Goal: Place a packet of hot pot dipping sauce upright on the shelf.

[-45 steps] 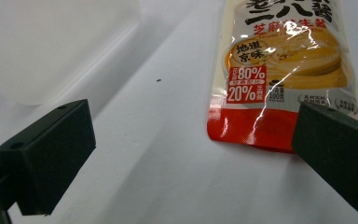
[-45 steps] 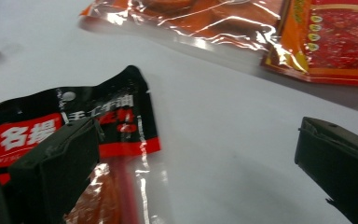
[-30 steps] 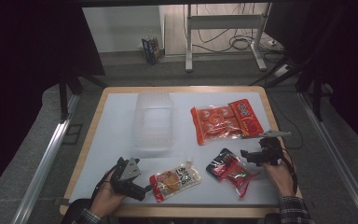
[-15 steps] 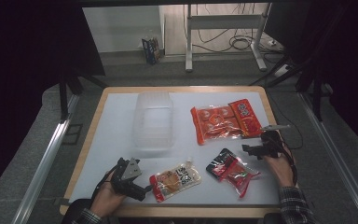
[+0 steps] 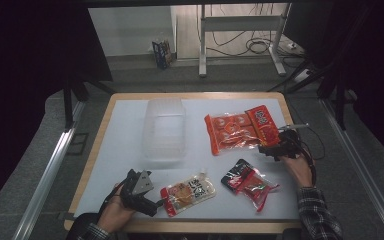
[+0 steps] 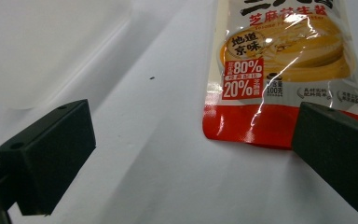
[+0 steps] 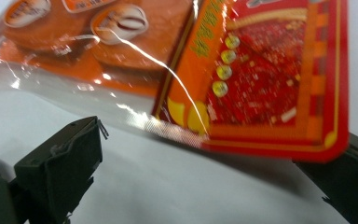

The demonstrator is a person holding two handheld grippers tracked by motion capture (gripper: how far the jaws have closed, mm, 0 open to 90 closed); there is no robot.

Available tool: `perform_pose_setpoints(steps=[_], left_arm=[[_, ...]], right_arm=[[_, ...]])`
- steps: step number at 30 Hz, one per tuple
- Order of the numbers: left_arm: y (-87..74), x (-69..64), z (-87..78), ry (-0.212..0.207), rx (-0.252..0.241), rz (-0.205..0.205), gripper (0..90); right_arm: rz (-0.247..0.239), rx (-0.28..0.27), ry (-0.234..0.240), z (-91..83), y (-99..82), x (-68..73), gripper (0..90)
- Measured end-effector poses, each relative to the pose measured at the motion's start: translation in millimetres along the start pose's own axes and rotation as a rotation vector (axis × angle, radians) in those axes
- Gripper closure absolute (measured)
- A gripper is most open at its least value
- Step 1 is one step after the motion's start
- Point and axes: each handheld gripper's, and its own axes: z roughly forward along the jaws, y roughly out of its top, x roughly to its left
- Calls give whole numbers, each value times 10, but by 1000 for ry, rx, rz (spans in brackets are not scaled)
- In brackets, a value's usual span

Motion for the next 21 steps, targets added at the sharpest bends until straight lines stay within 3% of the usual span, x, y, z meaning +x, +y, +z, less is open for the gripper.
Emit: perform_pose_setpoints(steps=[3, 9, 15, 21], left_arm=[[2, 1, -8, 9, 2, 10, 0], [4, -3, -7, 12, 3, 16, 0], [5, -14, 5, 17, 3, 16, 0], [20, -53, 8, 19, -1, 62, 0]], right_arm=[[-15, -5, 2, 25, 60, 21, 13], [10, 1, 28, 80, 176, 27, 43], [22, 15, -5, 110, 321, 25, 273], [39, 66, 23, 206, 412, -43, 403]])
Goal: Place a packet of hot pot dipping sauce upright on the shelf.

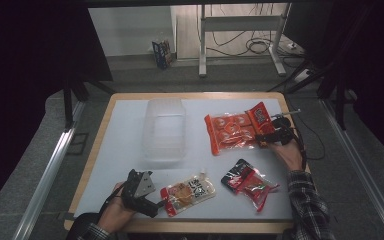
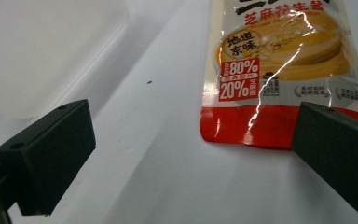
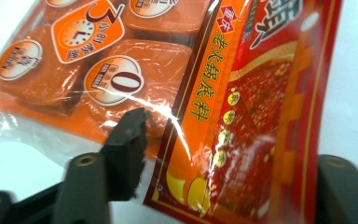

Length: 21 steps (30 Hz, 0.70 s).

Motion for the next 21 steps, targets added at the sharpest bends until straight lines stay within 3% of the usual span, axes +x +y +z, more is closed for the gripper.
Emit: perform_pose_setpoints(steps=[3, 7, 13, 21], left_arm=[[6, -24, 8, 4, 5, 21, 0], [16, -34, 0, 12, 5, 51, 0], [14, -27, -16, 23, -7, 38, 0], [17, -31, -11, 24, -3, 50, 0]], right_arm=[[12, -3, 22, 7, 60, -29, 480], [5, 10, -13, 26, 156, -48, 520], [-2, 36, -84, 99, 259, -70, 571], [50, 60, -80, 200, 344, -106, 714]])
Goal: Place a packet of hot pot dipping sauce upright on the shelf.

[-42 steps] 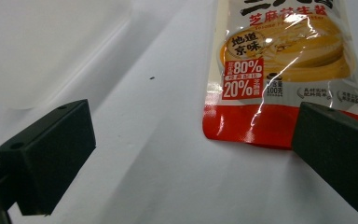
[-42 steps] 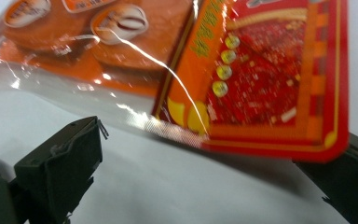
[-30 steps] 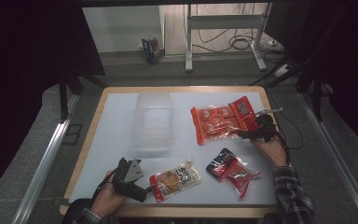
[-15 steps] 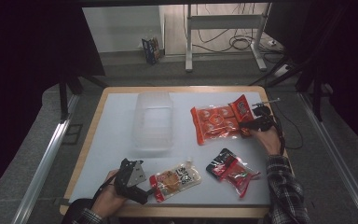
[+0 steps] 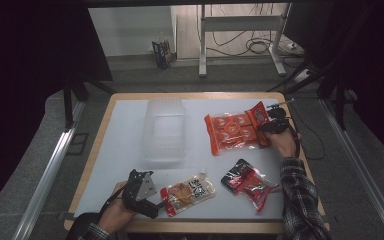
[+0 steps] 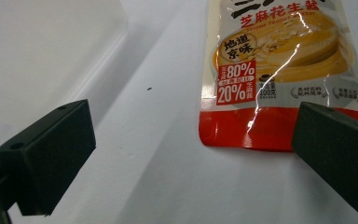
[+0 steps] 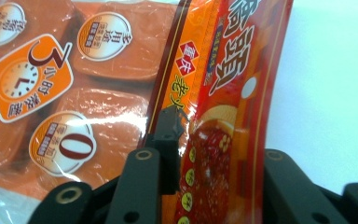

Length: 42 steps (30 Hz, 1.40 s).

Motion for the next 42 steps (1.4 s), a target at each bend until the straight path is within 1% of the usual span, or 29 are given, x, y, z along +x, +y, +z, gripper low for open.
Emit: perform_pose_setpoints(steps=[2, 3, 4, 6, 7, 9, 11, 15, 18, 20, 22, 25, 27, 30, 34, 36, 42], left_arm=[[0, -1, 2, 0, 1, 1, 0], [1, -1, 2, 1, 1, 1, 0], [1, -2, 2, 0, 1, 2, 0], [1, -2, 2, 1, 1, 2, 0], [0, -1, 3, 0, 1, 1, 0], [0, -1, 4, 1, 3, 1, 0], [0, -2, 5, 2, 5, 2, 0], [0, 0, 4, 5, 6, 1, 0], [1, 1, 0, 7, 9, -11, 0], [0, 3, 3, 8, 4, -25, 1], [1, 10, 0, 9, 5, -33, 1], [0, 14, -1, 11, 7, -41, 1], [2, 12, 0, 11, 10, -40, 1], [5, 8, 0, 10, 12, -35, 0], [10, 6, -6, 13, 13, -27, 0], [9, 5, -5, 13, 12, -34, 0], [9, 5, -3, 12, 13, -33, 0]], right_arm=[[22, -1, 13, 13, 10, -8, 750], [17, 0, 23, 13, 11, -11, 775], [10, 4, 23, 14, 12, -8, 811], [-15, 5, 11, 22, 6, 5, 873], [-8, 2, 18, 18, 6, 2, 882], [0, 0, 23, 1, 11, 2, 884], [-7, 1, 9, -7, 17, 29, 885], [-39, -7, -12, -47, 32, 104, 885], [-55, -4, -20, -84, 44, 143, 885], [-43, -17, -25, -122, 54, 161, 886], [-49, -33, -27, -178, 72, 174, 886], [-51, -64, -19, -279, 112, 197, 886], [-42, -88, -8, -360, 140, 220, 886], [-49, -122, 1, -467, 177, 271, 885], [-69, -145, 0, -565, 215, 338, 886], [-73, -157, 4, -615, 235, 359, 886], [-81, -192, 38, -765, 304, 422, 886]])
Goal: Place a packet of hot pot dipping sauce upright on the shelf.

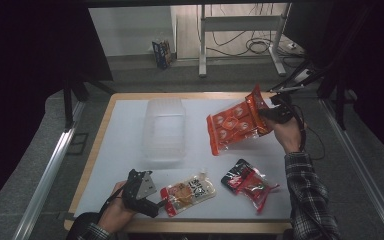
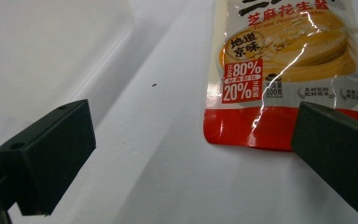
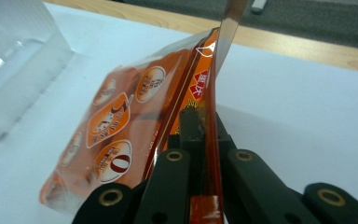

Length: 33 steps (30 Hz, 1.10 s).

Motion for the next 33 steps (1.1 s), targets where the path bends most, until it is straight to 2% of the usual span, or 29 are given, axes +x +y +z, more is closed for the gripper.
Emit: perform_pose_setpoints(steps=[3, 9, 12, 18, 33], left_arm=[[1, -2, 0, 0, 1, 1, 1], [0, -2, -4, 1, 0, 2, 0], [1, -5, -5, 2, -3, 3, 0], [6, 1, -25, 4, -15, 12, 0], [6, 2, -40, 5, -26, 3, 0]], right_arm=[[-12, -12, 7, -40, 58, 58, 886], [-3, -50, 60, -130, 191, 168, 886], [-8, -62, 68, -158, 260, 257, 885], [-21, -77, 113, -195, 400, 424, 886], [-50, -90, 223, -250, 709, 831, 888]])
